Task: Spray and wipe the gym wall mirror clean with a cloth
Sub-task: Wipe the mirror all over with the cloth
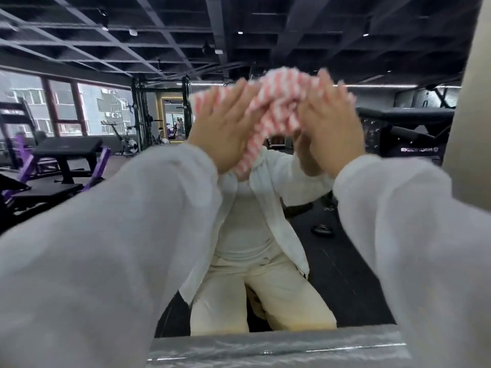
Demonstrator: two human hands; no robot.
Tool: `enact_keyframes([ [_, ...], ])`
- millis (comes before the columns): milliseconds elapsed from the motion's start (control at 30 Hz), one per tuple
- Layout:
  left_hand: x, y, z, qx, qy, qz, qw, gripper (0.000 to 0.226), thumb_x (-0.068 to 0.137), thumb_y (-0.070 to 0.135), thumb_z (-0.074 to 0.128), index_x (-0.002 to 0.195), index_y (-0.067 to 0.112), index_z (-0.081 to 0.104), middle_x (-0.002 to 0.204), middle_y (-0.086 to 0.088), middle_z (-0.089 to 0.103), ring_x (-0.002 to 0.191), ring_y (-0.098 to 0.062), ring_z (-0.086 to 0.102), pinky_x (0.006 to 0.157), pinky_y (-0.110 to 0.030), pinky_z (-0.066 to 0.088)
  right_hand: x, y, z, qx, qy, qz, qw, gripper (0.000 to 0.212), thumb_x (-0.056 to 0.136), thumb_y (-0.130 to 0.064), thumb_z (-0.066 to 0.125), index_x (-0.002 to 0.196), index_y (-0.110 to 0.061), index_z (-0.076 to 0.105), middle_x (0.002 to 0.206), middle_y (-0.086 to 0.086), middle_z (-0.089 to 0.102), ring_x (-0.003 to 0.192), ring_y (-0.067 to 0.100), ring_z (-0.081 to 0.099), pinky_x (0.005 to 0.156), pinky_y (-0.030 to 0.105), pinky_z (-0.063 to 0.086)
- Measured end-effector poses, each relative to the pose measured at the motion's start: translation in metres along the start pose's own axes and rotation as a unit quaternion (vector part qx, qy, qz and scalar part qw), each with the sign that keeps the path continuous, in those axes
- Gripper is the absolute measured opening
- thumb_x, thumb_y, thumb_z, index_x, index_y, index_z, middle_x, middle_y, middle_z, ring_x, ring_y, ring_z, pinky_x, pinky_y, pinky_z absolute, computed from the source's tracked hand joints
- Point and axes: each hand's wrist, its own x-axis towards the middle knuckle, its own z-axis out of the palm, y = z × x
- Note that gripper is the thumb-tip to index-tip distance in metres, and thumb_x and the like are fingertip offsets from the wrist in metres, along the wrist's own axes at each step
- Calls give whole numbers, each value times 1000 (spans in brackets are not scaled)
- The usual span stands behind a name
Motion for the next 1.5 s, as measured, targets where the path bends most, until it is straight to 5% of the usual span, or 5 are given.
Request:
enact_keyframes([
  [567, -152, 57, 64, -103, -22, 221, 970, 38, 94, 16, 33, 129, 9, 45, 138, -14, 46, 137, -29, 26, 115, -48, 3, -176, -99, 63, 190, -60, -55, 978, 49, 82, -1, 27, 116, 4, 62, 136, 23, 50, 137, 32, 29, 116, 47, 21],
  [767, -261, 80, 56, -37, -347, 304, 886, 58, 64, 35, 76, 119, 19, 66, 139, -4, 44, 135, -34, 34, 112, -47, -15, -264, -174, 77, 186, -298, -190, 917, 63, 46, -19, 84, 108, -14, 73, 130, 6, 60, 132, 23, 39, 113, 36, 6],
  [933, -330, 109, 65, -41, -553, 318, 769, 55, 103, 20, 22, 151, 16, -3, 156, 1, -20, 140, -27, -26, 103, -45, -29, -283, -213, 64, 124, -443, -303, 834, 55, 100, -21, 31, 151, -10, 14, 160, 6, -3, 147, 23, -6, 114, 39, -13],
  [1367, -273, 237, 89, -72, -421, 341, 838, 62, 101, 23, 24, 148, 8, -14, 155, -4, -24, 143, -22, -20, 99, -38, -29, -368, -106, 56, 52, -453, -136, 879, 51, 83, -10, 31, 123, -1, 60, 153, 8, 28, 144, 27, 16, 116, 37, 15],
  [1500, -255, 211, 90, -140, -297, 275, 904, 55, 83, 15, 25, 122, 5, 62, 135, -9, 54, 125, -26, 51, 116, -39, -2, -343, -124, 59, 99, -377, 42, 920, 31, 80, -9, 34, 107, -4, 48, 144, 9, 31, 141, 28, 20, 85, 32, 53],
])
